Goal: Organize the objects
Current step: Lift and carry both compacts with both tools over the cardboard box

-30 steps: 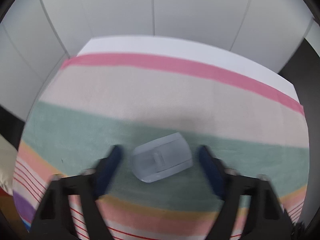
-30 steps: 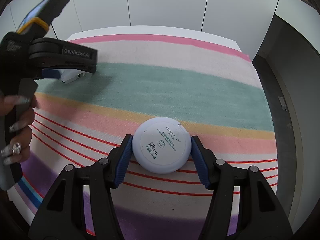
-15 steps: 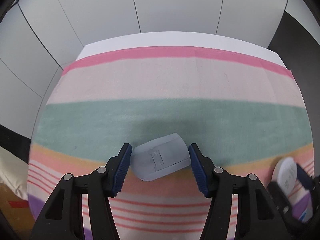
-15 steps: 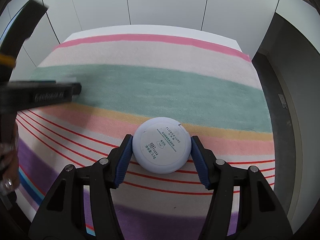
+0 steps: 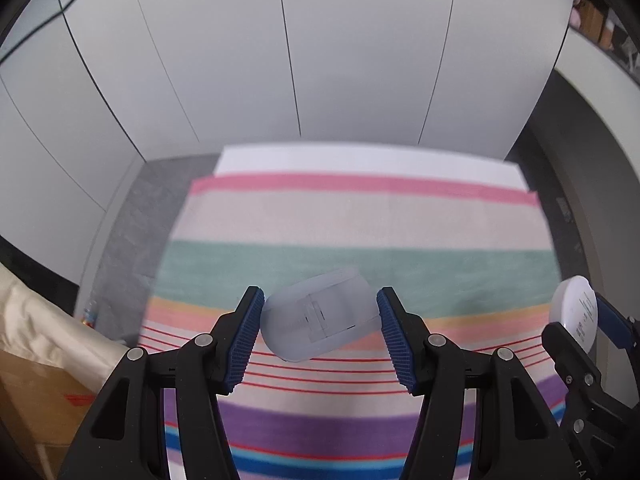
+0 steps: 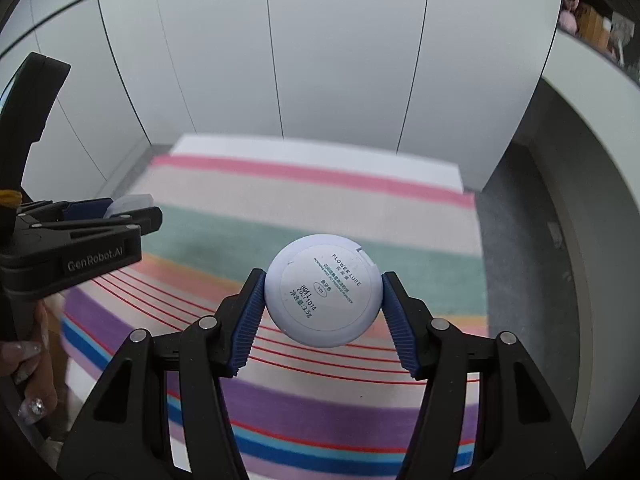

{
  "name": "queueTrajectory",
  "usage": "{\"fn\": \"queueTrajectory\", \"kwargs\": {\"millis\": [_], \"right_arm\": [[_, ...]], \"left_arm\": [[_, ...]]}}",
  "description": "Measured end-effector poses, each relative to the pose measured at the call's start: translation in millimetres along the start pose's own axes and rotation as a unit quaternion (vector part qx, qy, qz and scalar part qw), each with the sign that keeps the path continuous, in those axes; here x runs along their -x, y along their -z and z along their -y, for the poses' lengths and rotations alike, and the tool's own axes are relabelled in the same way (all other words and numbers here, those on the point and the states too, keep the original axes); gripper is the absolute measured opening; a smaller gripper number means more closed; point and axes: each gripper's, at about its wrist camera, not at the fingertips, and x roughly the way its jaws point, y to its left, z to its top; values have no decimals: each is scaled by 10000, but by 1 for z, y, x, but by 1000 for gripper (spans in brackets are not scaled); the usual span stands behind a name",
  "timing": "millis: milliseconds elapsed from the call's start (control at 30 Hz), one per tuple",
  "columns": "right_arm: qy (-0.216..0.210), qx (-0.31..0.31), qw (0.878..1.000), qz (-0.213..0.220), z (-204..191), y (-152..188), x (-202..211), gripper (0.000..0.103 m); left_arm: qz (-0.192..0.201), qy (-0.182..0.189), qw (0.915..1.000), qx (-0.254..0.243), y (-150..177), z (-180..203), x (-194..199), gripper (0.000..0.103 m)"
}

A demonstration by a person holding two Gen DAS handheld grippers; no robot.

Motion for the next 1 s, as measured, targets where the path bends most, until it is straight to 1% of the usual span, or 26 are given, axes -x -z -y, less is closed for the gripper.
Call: {"fn": "queueTrajectory", "kwargs": {"millis": [167,300,400,467,600,767,867,1000], "right_arm": [[-49,73,9995,317,-13,-32,65,60],[-76,256,9977,616,-26,-51,116,60],[-100,300,9964,784,-34,-58,145,60],[-100,319,9957,859,-38,-59,157,60],[-99,376,9950,918,-47,-54,175,60],[-134,351,9950,928,-51,-41,187,60],[-156,317,9953,906,-51,-31,194,60],[-90,330,9954,897,-58,-3,211,60]], "left_arm": [[303,149,9994,25,-18,-9,73,59],[704,123,9974,-12,-28,-11,130,59],[929,138,9956,-4,-29,-14,164,59],[1032,171,9945,-2,-26,-16,183,60],[1176,80,9930,-83,-15,-18,208,60],[1159,24,9932,-117,1,-21,222,59],[1191,-4,9928,-117,16,-23,236,59],[1323,-119,9910,-162,48,-24,253,59]]}}
